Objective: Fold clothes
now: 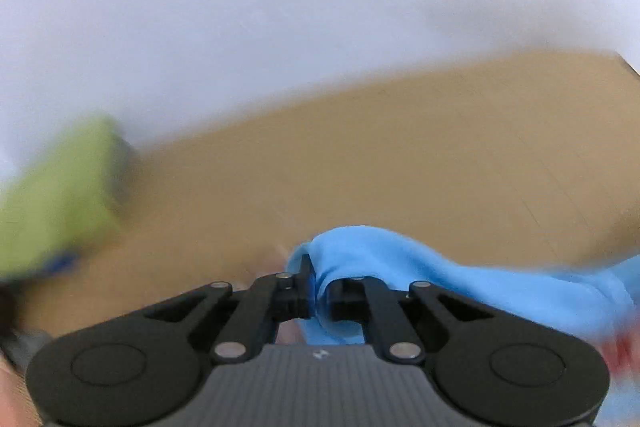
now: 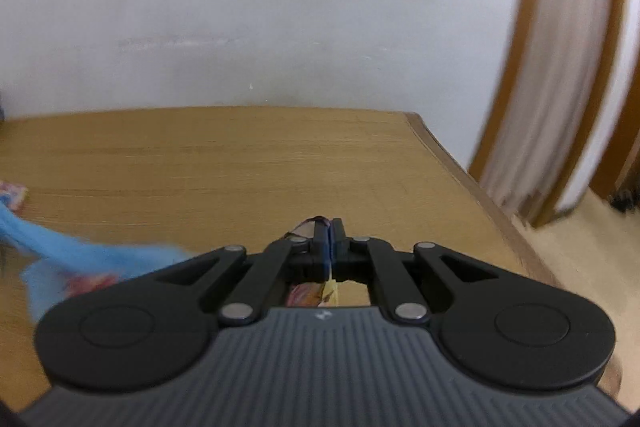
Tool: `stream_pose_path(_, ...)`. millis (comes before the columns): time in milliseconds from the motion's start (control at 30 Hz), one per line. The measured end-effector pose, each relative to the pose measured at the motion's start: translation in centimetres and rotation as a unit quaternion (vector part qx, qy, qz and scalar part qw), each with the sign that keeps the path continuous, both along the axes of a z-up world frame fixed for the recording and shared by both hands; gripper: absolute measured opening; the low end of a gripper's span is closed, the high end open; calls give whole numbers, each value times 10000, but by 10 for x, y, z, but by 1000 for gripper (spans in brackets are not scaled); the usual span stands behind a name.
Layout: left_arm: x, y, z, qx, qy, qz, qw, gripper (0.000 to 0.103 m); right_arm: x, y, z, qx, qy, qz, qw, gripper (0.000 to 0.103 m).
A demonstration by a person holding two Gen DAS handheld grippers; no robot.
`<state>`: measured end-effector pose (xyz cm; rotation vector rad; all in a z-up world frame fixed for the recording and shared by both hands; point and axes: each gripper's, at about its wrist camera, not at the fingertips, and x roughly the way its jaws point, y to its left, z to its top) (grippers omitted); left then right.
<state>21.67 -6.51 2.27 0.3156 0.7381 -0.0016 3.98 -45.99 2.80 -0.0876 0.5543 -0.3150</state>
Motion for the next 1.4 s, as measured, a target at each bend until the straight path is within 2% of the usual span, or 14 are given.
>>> stream_pose_path(67, 12, 24, 61, -69, -683, 409, 9968, 5, 43, -7, 33, -454, -351, 27, 9983, 4)
stream_pose_path(133, 4, 45, 115, -196, -1328, 645, 9889, 6, 45, -1, 81, -709, -1129, 236, 9908, 4)
stream_pose_path(200, -17, 57, 154, -94, -1819, 731, 9806, 7, 43, 5, 129, -941, -1910, 462, 9760, 4)
stream_pose_path(267, -42, 64, 169, -10, -2044, 773, 9758, 8, 25, 18, 153, -1345, -2361, 681, 9600, 4)
stream_pose_path(367, -75, 66, 152, -21, -1973, 719, 9777, 13, -5, 26, 145, -1553, -2450, 869, 9531, 4)
stream_pose_path(467, -104, 61, 101, 19, -1580, 731, 9847, 23, -31, 23, 103, -1490, -2033, 911, 9634, 4)
stream_pose_path(633, -141, 41, -19, -186, -33, 604, 9980, 32, -73, 4, 5, -794, -829, 605, 9915, 4)
stream_pose_path(733, -155, 26, -76, -555, 882, 582, 9929, 32, -84, -15, -53, -679, 9, 118, 9976, 4)
stream_pose_path(833, -163, 17, -98, -797, 1376, 399, 9865, 32, -85, -37, -93, -590, 648, -314, 9957, 4)
stream_pose_path(1000, -182, 11, -102, -960, 1725, -212, 9801, 39, -69, -51, -112, -335, 1325, -597, 9888, 7)
stream_pose_path(1033, -182, 9, -103, -952, 1698, -234, 9806, 43, -65, -51, -113, -283, 1421, -637, 9874, 14)
stream_pose_path(1133, -189, 13, -94, -917, 1567, -166, 9832, 50, -71, -31, -103, -340, 1138, -605, 9911, 39)
stream_pose_path(1233, -186, 25, -80, -920, 1449, -31, 9852, 51, -49, -21, -60, -261, 627, -571, 9961, 55)
stream_pose_path(1400, -141, 55, -54, -572, 1074, 99, 9925, 56, -26, 35, -37, 589, 175, 576, 9964, 60)
